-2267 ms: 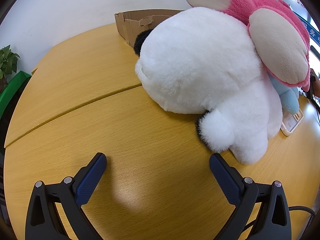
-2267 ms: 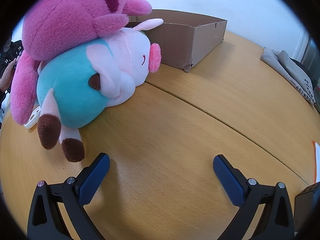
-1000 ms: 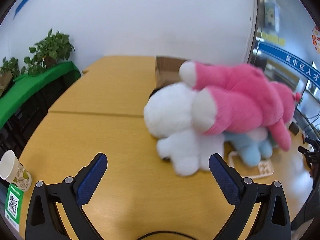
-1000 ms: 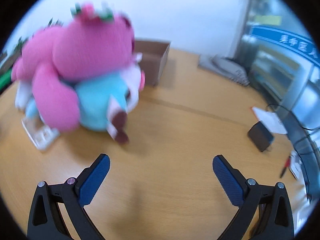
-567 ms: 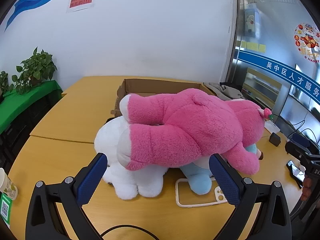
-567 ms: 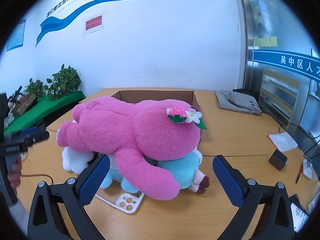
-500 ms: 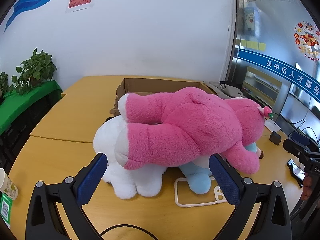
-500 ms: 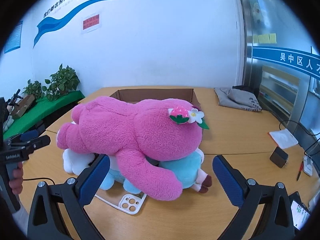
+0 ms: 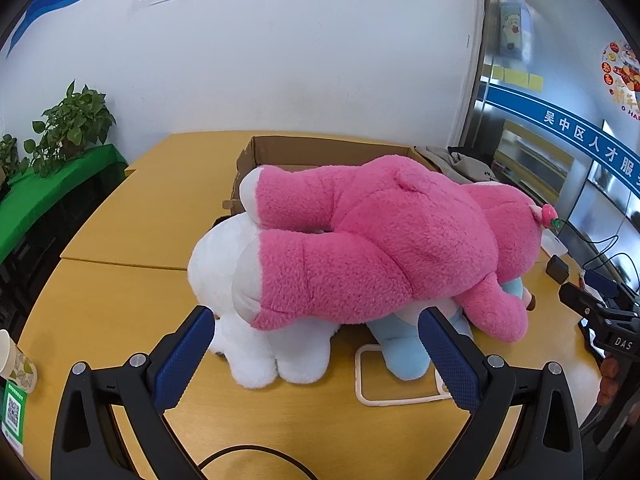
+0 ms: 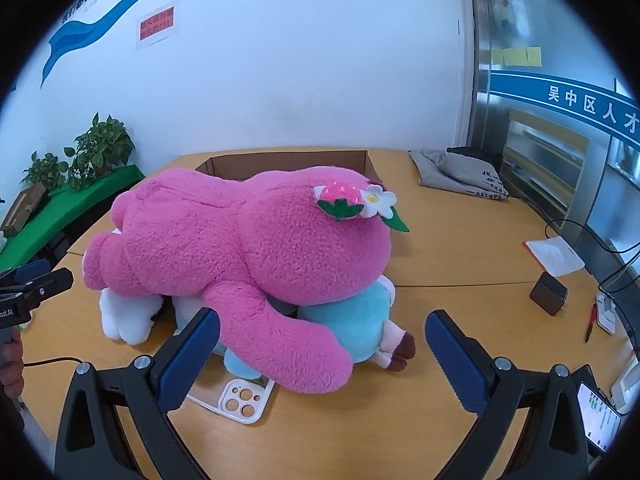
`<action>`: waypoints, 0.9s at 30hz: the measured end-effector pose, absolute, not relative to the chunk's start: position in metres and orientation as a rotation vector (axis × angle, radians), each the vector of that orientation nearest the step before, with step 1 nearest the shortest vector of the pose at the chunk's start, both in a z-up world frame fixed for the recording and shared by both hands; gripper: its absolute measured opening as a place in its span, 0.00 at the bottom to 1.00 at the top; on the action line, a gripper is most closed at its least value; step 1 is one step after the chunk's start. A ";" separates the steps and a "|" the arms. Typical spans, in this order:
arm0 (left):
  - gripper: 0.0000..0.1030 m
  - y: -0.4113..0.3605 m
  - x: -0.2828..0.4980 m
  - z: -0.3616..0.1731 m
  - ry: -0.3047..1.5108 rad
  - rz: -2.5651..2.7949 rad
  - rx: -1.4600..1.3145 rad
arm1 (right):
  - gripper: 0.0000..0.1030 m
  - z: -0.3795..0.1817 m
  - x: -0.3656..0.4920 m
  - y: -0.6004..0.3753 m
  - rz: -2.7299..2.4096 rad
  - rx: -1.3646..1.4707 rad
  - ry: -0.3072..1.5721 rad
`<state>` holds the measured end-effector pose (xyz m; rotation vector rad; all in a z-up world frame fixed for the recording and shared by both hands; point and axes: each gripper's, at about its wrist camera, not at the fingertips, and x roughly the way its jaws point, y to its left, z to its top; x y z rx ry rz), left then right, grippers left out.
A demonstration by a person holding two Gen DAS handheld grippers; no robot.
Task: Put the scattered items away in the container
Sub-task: 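Swing both open tools over the pink bear lying atop the pile, then close both tools on the pink bear's body and lift it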
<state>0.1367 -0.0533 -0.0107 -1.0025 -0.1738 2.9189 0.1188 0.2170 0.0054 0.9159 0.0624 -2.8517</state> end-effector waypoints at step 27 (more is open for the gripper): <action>1.00 -0.053 0.099 0.028 -0.294 2.744 -0.962 | 1.00 0.042 0.103 0.226 -2.813 0.789 -0.025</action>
